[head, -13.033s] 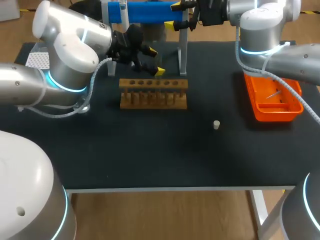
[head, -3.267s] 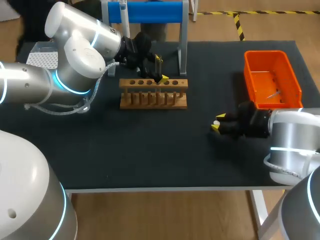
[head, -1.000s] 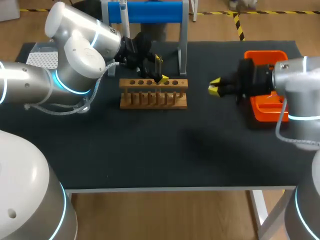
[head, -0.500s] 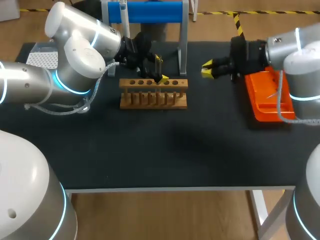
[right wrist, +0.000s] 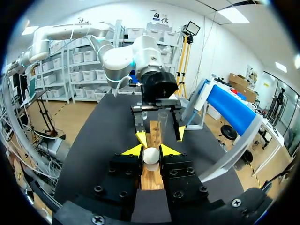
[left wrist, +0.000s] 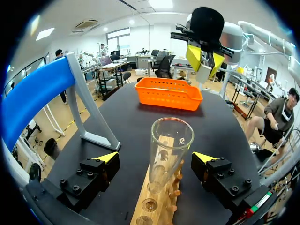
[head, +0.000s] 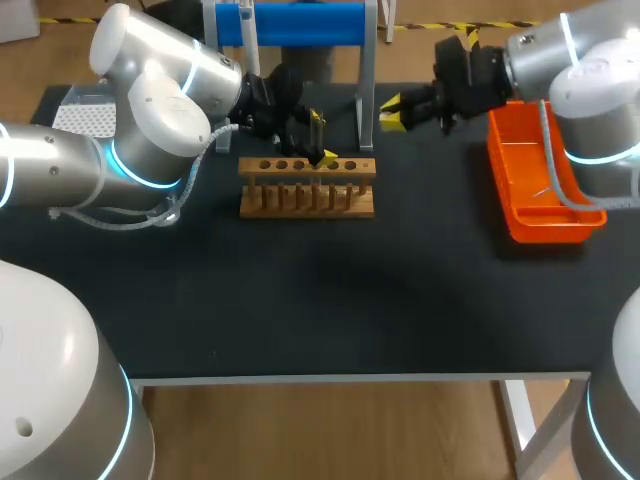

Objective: Invert the test tube, pick up the pipette, mount the tip to pipette, aspirate from beaker and dispense into the tube, eject the tip, return the pipette, and cap with the stopper.

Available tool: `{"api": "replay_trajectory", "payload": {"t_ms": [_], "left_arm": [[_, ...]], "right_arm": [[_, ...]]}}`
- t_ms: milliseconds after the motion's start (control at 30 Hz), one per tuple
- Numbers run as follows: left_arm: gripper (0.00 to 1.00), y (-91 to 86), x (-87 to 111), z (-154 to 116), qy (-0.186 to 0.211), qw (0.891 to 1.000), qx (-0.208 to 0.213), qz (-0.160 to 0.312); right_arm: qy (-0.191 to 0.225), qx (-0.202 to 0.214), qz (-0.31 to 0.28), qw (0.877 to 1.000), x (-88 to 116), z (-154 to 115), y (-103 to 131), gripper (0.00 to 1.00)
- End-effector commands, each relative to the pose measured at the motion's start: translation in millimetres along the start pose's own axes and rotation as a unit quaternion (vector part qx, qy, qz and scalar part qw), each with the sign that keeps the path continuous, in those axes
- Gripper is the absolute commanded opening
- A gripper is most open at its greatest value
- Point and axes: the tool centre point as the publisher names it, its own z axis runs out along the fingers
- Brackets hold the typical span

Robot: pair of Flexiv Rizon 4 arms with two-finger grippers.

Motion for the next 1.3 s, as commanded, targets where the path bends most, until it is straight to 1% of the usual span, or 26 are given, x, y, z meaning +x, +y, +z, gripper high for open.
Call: {"api": "replay_trajectory", "payload": {"t_ms": [33, 167, 633, 967, 1300], "left_arm": [[1.00, -0.4, -1.1, 0.2, 0.001, 1.000, -0.001, 0.000], [1.00, -0.4, -1.1, 0.2, 0.001, 1.000, -0.001, 0.000], [1.00, -0.4, -1.1, 0.2, 0.001, 1.000, -0.001, 0.000], [1.00, -0.4, -1.1, 0.2, 0.001, 1.000, -0.001, 0.000], [1.00, -0.4, -1.1, 0.2, 0.001, 1.000, -0.001, 0.000]], "right_arm": [[0.049, 0.006, -0.004, 0.999, -9.1, 7.9, 9.2, 0.00], [0.055, 0.014, -0.014, 0.998, -13.1, 14.6, 15.9, 0.00], [0.067, 0.027, -0.014, 0.997, -24.4, 36.6, 29.0, 0.00], [0.072, 0.033, -0.019, 0.997, -27.4, 47.4, 42.1, 0.00], [0.079, 0.040, -0.023, 0.996, -23.0, 58.7, 49.0, 0.00]]}}
